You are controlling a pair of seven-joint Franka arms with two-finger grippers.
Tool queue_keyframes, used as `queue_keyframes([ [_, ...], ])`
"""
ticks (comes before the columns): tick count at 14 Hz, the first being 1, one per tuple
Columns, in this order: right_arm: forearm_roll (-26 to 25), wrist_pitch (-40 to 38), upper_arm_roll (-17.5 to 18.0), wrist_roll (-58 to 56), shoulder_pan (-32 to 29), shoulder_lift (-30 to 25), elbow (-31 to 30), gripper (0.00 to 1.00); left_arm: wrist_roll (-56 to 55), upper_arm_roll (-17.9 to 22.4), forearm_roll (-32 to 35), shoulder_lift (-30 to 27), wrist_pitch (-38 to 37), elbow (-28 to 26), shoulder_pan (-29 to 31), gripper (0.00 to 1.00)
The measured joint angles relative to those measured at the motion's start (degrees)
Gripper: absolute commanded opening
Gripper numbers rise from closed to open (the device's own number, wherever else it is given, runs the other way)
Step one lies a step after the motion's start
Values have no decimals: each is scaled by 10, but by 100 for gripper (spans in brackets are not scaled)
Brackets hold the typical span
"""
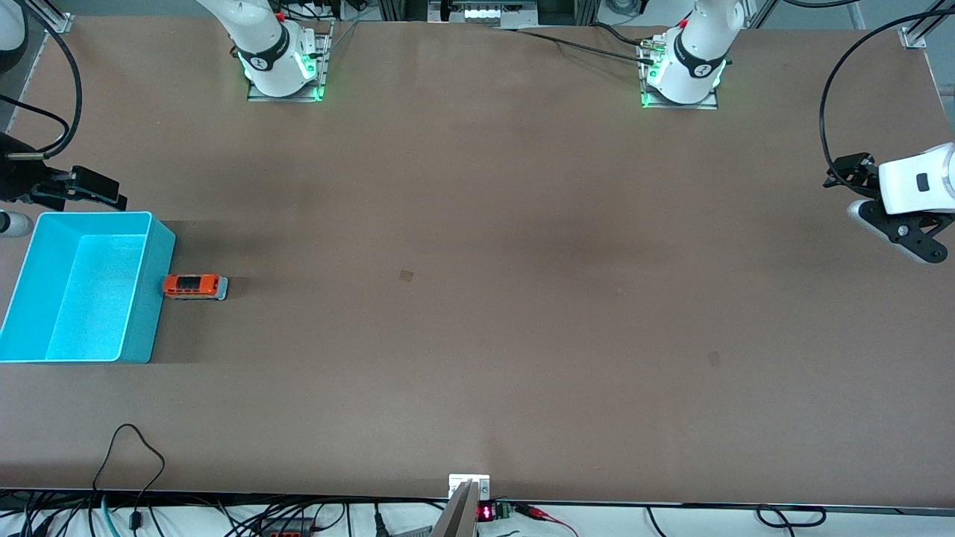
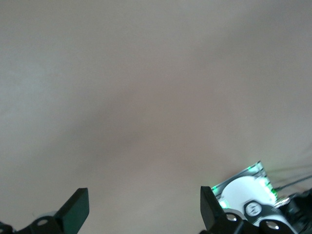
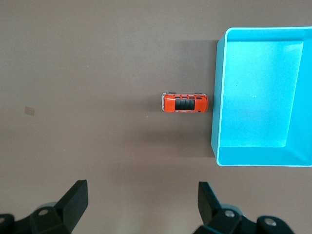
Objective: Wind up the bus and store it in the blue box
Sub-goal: 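Reach the right gripper to the bus beside the blue box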
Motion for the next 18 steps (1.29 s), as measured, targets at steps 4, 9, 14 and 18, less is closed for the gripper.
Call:
queue_keyframes([
  [4, 0, 0, -1, 0, 0, 1, 0, 100, -96, -18, -37, 0, -4, 31, -1, 100],
  [9, 0, 3, -4, 0, -2, 28, -2, 100, -340, -27, -43, 7, 10, 63, -22, 100],
  [14, 0, 50, -4, -5, -2, 79, -3, 100, -339, -28, -37, 16, 40, 78, -29, 100],
  [18, -13, 122, 0, -62, 9, 112, -51, 100, -330, -27, -42, 14, 48, 86, -30, 100],
])
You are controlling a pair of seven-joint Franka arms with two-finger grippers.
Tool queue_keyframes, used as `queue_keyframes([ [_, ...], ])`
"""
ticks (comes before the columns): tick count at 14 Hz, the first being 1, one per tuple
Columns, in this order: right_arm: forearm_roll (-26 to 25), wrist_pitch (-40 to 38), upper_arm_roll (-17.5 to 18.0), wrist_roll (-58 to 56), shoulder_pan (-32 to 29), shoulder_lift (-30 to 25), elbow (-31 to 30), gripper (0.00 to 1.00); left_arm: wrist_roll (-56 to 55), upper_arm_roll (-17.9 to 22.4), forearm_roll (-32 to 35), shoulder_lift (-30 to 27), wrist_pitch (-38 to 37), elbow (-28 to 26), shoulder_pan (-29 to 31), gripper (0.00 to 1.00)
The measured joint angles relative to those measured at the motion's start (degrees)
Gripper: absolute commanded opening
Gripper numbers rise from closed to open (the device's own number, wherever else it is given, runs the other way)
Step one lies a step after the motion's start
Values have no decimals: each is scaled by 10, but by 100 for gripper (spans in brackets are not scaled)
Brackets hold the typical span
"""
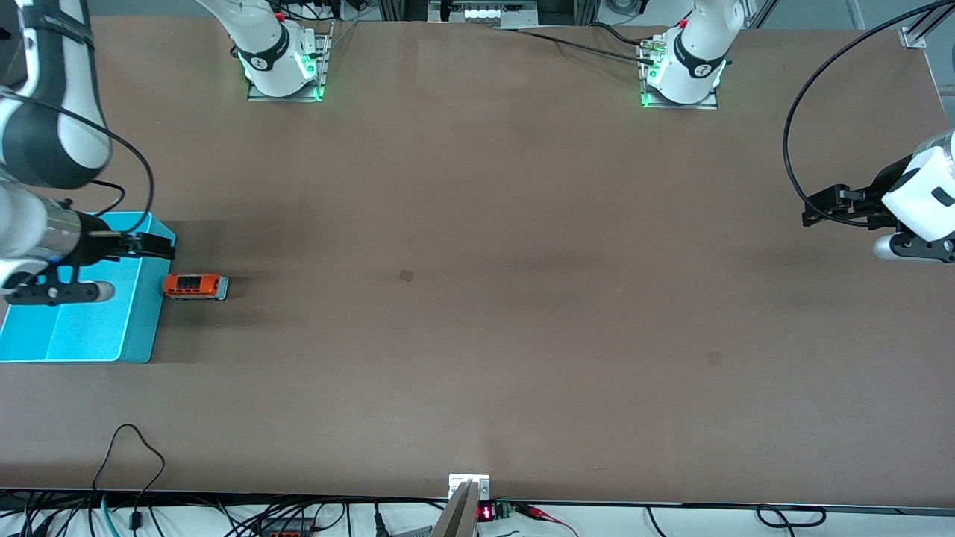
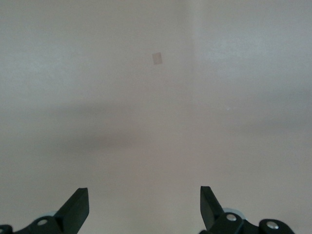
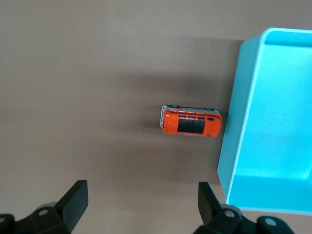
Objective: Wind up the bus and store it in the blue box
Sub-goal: 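Reach the right gripper to the bus beside the blue box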
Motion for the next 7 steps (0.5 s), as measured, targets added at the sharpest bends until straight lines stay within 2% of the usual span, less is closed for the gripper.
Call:
queue_keyframes([
  [2, -2, 73, -2, -121, -10, -2, -53, 100, 1, 32, -12, -7, 8, -2, -30, 100],
  [4, -3, 128, 4, -240, -38, -2, -100, 100, 2, 95, -12, -33, 52, -33, -103, 100],
  [5, -5, 152, 23, -299, -64, -1, -121, 100, 1, 111, -12, -54, 74, -61, -125, 100],
  [7, -28, 182, 72, -408, -118, 5, -150, 100, 1, 118, -12, -82, 79, -97, -137, 100],
])
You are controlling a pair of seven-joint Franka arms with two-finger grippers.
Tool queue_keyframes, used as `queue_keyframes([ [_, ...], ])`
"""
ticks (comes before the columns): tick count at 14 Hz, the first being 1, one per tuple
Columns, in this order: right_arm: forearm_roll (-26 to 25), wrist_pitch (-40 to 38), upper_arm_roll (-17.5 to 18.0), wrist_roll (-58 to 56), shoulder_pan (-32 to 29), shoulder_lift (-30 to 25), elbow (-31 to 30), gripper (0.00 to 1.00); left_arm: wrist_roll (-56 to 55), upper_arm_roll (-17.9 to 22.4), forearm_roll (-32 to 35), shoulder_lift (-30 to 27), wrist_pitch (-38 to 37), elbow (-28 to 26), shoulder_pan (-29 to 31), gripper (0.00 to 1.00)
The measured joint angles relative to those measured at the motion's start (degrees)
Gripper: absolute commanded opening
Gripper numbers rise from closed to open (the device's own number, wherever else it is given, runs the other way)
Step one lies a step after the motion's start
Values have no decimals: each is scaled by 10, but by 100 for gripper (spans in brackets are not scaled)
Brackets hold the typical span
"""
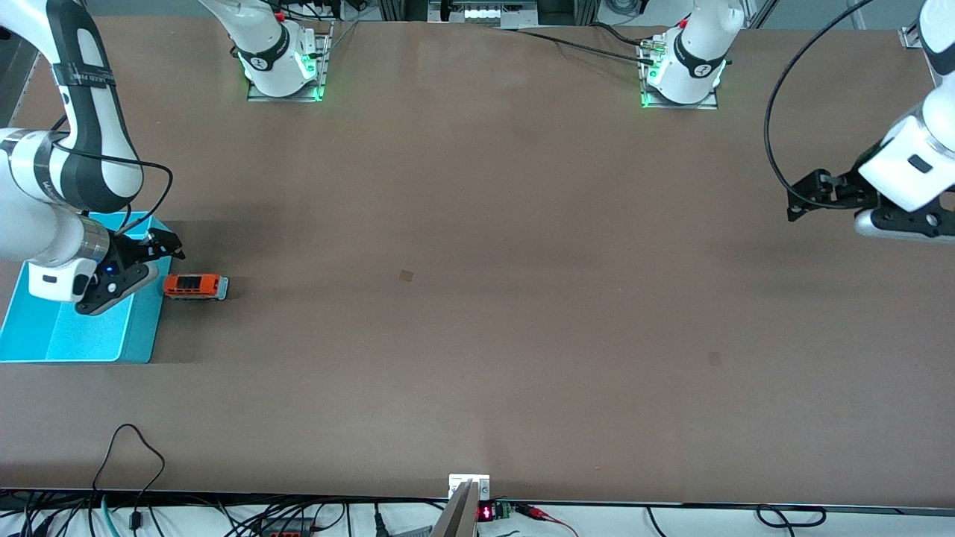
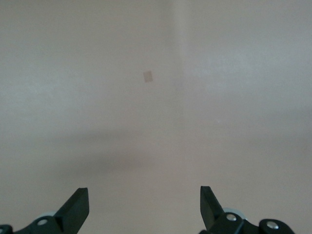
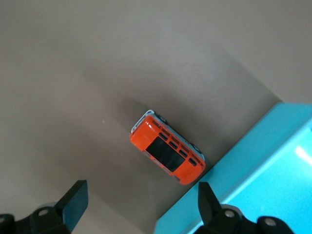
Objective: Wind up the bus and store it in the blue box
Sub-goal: 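Reach the right gripper to the bus beside the blue box, then lower the right gripper and close it on the bus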
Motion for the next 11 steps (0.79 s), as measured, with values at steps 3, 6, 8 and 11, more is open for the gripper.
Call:
queue_keyframes([
  [3, -56, 39, 26, -156, -16, 15, -25, 100, 0, 0, 0, -8, 0, -8, -1, 100],
  [6, -79, 116, 32, -263, -16, 22, -56, 100, 0, 0, 0, -8, 0, -10, -3, 100],
  [8, -83, 138, 32, -287, -20, 32, -69, 100, 0, 0, 0, -8, 0, -10, -4, 100],
  [11, -85, 163, 32, -328, -23, 48, -71, 100, 0, 1, 0, -8, 0, -10, -4, 100],
])
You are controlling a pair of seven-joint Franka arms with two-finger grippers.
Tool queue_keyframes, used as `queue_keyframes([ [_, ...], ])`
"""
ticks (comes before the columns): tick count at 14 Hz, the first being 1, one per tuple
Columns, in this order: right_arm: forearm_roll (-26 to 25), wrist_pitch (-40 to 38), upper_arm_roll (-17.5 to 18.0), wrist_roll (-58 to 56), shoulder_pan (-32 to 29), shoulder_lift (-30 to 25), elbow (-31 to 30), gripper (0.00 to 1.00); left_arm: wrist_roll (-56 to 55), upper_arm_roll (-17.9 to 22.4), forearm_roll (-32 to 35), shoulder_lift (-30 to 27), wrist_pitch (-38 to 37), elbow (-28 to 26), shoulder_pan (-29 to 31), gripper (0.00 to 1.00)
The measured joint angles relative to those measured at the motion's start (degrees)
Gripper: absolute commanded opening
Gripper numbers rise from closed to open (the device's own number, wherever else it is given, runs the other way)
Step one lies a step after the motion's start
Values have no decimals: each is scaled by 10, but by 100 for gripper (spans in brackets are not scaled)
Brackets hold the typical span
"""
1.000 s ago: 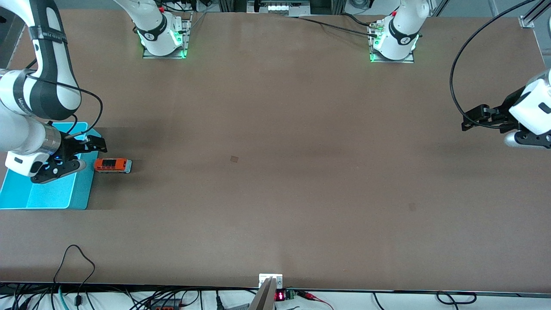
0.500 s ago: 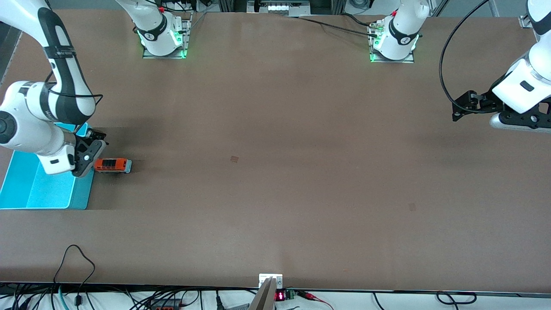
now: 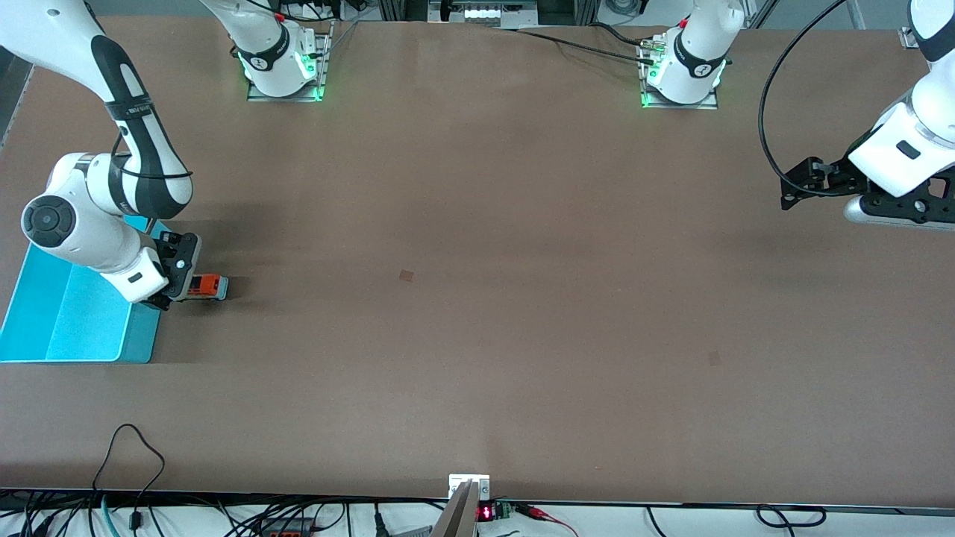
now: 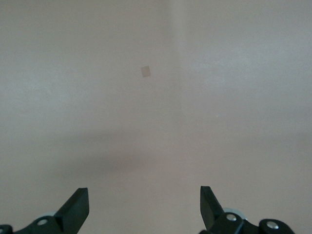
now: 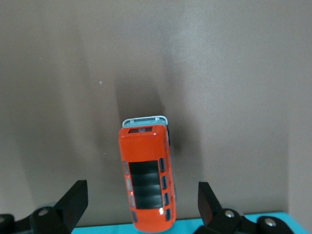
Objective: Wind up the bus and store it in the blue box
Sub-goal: 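Lower the right gripper and close it on the bus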
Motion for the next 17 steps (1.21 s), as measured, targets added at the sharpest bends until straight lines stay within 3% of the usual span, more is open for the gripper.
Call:
queue_keyframes([
  [4, 0, 35, 0, -24, -2, 28, -3, 100, 0, 0, 0, 0, 0, 0, 0, 100],
  [9, 0, 120, 0, -27, -20, 50, -56, 100, 0, 0, 0, 0, 0, 0, 0, 100],
  [10, 0, 127, 0, -27, -20, 53, -59, 92, 0, 0, 0, 0, 0, 0, 0, 100],
  [12, 0, 140, 0, -27, -21, 59, -60, 19, 0, 0, 0, 0, 0, 0, -1, 100],
  [13, 0, 142, 0, -27, -22, 60, -60, 1, 0, -1, 0, 0, 0, 0, -2, 100],
  [17, 1, 145, 1, -12, -22, 56, -51, 0, 0, -4, 0, 0, 0, 0, -10, 100],
])
